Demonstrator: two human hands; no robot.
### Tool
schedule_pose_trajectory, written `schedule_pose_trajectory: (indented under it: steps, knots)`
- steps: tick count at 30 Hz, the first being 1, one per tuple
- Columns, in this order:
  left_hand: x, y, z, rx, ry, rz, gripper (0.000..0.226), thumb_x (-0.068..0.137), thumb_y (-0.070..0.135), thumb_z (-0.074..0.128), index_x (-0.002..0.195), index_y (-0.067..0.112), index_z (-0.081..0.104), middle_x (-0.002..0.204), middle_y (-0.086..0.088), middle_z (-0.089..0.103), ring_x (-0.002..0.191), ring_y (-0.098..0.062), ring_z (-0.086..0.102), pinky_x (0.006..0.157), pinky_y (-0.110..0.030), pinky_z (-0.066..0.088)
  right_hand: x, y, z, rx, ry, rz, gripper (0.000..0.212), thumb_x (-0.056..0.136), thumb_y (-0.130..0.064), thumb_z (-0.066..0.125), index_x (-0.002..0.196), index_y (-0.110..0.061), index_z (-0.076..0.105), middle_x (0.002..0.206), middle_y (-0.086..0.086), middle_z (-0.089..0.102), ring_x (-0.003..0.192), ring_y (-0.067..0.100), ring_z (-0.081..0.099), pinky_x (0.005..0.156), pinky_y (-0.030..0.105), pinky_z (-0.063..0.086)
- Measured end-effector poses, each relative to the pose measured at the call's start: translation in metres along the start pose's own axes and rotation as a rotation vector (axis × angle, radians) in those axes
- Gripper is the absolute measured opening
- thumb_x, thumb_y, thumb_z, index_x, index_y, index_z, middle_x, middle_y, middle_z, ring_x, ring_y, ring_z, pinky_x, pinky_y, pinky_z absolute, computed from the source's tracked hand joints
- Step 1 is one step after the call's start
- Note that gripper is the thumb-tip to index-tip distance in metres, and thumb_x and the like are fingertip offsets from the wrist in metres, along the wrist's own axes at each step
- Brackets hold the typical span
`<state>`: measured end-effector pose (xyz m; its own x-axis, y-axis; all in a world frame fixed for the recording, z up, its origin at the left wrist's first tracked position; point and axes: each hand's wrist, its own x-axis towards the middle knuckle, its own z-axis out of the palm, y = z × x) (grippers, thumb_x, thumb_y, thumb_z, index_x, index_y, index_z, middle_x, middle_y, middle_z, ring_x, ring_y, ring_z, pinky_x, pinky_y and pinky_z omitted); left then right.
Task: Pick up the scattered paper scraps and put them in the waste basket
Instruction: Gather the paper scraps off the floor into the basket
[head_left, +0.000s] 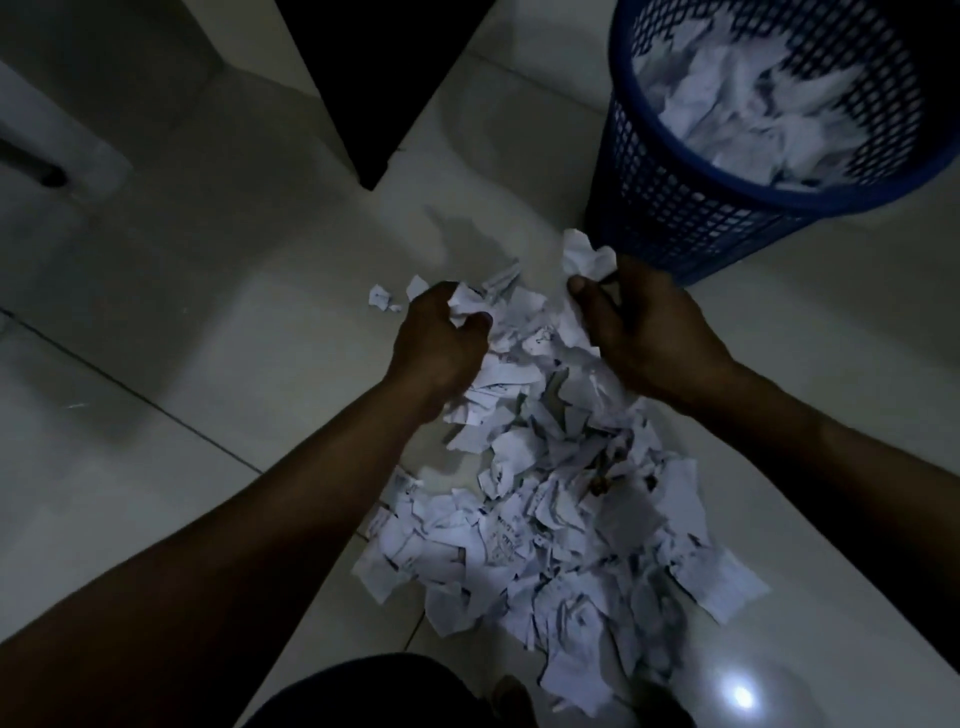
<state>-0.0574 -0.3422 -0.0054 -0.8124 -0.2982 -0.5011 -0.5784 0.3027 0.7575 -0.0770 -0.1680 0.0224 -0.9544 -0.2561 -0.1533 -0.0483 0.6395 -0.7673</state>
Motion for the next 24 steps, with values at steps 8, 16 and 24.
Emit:
schedule_pose_trajectory:
  steps: [8,16,24]
  knots:
    - [-0.008,0.057,-0.01,-0.138,-0.019,0.152,0.018,0.087,0.008,0.062,0.077,0.023,0.062,0.078,0.005,0.064,0.077,-0.014,0.062,0.075,-0.027,0.049,0.01,-0.046,-0.061,0.038,0.181,-0.15,0.022,0.099,-0.027,0.047,0.083,-0.012,0.052,0.064,-0.009,0.054,0.06,0.0,0.052,0.055,0.01,0.035]
    - [-0.012,0.105,-0.005,-0.186,-0.022,0.24,0.023,0.087,0.005,0.061,0.074,0.025,0.061,0.078,0.008,0.064,0.075,-0.01,0.06,0.072,-0.021,0.047,0.072,-0.04,-0.124,-0.134,0.409,-0.173,0.027,0.101,-0.032,0.04,0.104,-0.01,0.055,0.085,0.0,0.06,0.066,0.004,0.05,0.056,0.015,0.034]
    - [-0.007,0.135,0.015,-0.254,-0.018,0.239,0.009,0.088,0.008,0.059,0.091,0.011,0.067,0.09,-0.006,0.07,0.084,-0.022,0.066,0.077,-0.031,0.053,0.092,-0.003,-0.127,-0.526,0.222,0.053,0.043,0.096,-0.046,0.041,0.13,-0.019,0.042,0.117,0.026,0.052,0.1,0.04,0.054,0.082,0.042,0.048]
